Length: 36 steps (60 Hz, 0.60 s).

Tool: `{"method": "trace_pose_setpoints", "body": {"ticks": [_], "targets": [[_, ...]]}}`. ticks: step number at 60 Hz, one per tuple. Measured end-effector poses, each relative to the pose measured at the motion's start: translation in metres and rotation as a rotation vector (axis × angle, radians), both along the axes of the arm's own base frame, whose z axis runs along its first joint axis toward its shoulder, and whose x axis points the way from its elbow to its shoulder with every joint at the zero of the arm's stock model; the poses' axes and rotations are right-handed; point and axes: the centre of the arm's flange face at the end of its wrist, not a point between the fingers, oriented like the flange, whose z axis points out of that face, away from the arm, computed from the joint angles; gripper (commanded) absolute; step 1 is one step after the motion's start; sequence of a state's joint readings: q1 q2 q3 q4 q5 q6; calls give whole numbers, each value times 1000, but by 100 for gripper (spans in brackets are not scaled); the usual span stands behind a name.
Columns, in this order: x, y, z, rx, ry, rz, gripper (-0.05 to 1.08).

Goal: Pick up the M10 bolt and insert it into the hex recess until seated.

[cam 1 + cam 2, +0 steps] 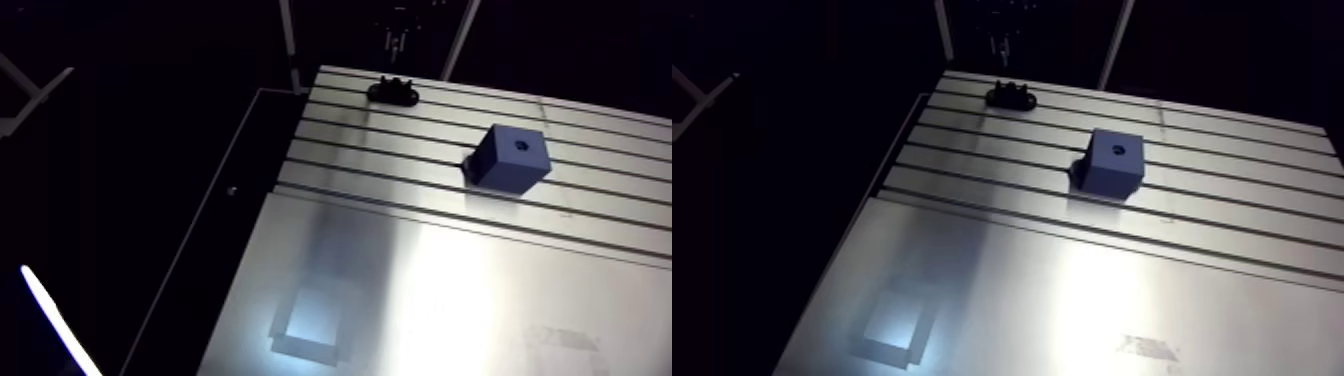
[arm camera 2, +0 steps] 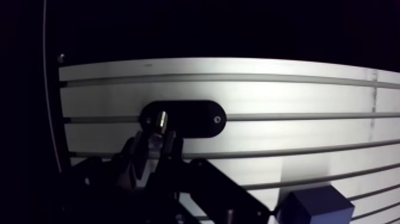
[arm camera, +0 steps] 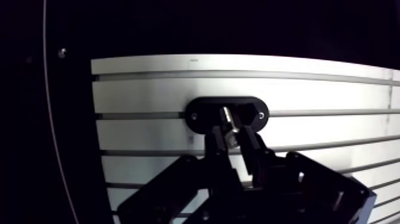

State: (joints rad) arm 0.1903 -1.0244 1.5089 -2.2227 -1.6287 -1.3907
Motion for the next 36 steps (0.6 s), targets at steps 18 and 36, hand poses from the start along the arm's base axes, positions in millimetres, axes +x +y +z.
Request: {"method": "trace_pose_setpoints", "body": {"ticks": [18, 36], "targets": [[12, 18, 36, 26, -32, 107, 78], [28, 55, 69, 58, -153, 298, 78]]}}
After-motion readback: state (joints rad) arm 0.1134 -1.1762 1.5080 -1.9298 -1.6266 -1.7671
